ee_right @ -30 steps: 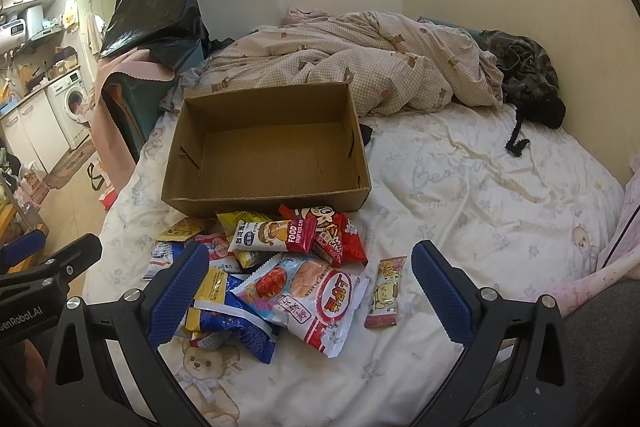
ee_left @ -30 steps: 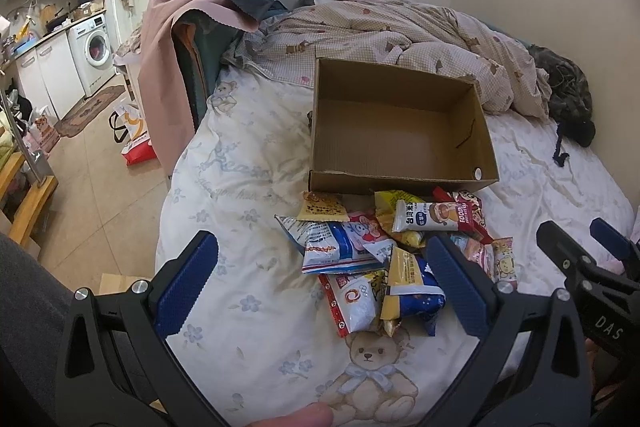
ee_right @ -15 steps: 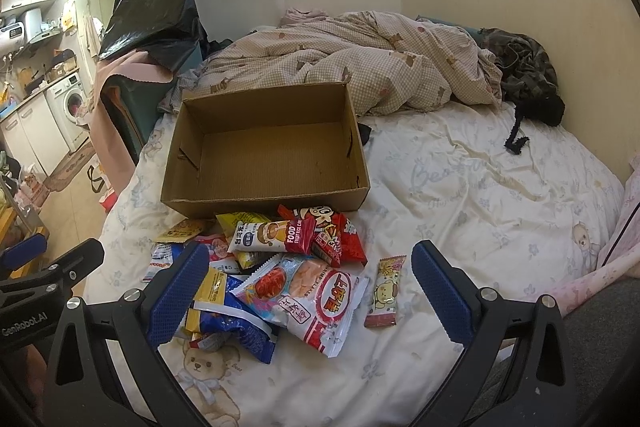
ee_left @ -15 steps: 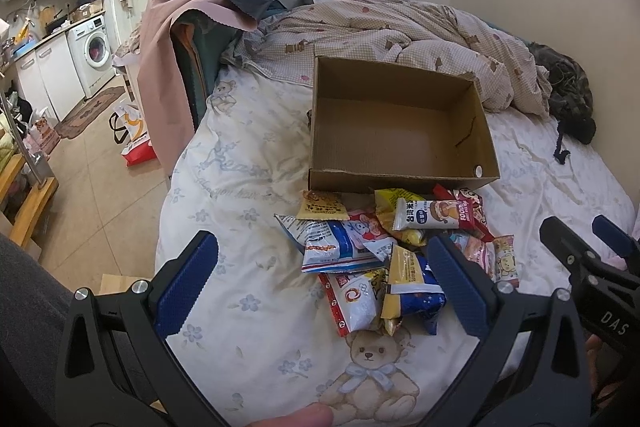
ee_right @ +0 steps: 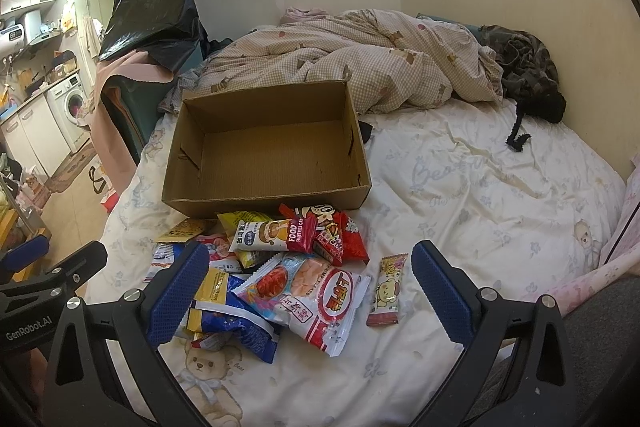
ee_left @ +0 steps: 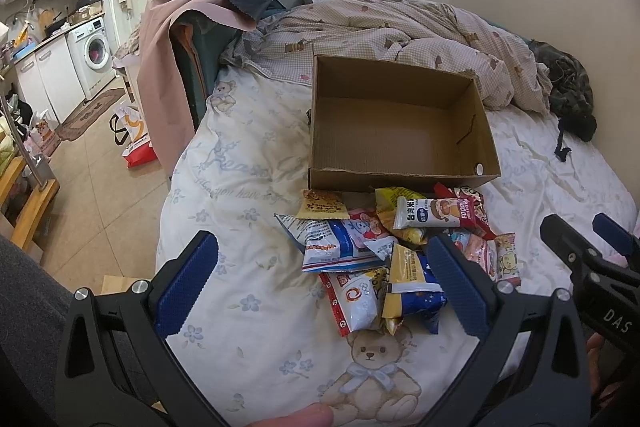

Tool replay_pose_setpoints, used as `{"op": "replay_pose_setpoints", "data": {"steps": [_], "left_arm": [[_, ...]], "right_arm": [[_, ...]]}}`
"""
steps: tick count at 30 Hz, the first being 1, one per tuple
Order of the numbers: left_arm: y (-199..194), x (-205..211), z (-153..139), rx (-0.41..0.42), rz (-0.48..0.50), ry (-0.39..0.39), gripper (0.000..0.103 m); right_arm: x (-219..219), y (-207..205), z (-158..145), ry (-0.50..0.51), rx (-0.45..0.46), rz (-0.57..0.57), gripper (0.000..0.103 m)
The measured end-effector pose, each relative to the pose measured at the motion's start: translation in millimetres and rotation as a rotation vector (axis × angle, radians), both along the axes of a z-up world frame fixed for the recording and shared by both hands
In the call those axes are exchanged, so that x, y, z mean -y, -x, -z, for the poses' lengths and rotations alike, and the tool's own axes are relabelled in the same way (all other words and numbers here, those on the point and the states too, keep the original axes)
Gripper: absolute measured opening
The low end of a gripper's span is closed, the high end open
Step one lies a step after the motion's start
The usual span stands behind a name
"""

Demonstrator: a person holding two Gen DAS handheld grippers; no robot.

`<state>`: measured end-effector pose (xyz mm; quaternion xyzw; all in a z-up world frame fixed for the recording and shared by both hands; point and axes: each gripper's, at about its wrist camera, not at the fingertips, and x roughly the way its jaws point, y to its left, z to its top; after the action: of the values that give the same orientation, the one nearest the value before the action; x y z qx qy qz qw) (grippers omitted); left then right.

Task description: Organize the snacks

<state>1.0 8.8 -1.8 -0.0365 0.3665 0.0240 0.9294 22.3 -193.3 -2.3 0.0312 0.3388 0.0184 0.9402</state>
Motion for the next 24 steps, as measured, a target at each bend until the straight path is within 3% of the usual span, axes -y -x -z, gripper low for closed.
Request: {"op": "replay_pose_setpoints", "data": {"steps": [24], "left_arm": [[-0.9,-0.1,2.7,-0.009,0.000,-0.007,0.103]], "right_arm": [[-1.0,-0.2,0.6,-0.008,0.000,0.001,0.103]]}}
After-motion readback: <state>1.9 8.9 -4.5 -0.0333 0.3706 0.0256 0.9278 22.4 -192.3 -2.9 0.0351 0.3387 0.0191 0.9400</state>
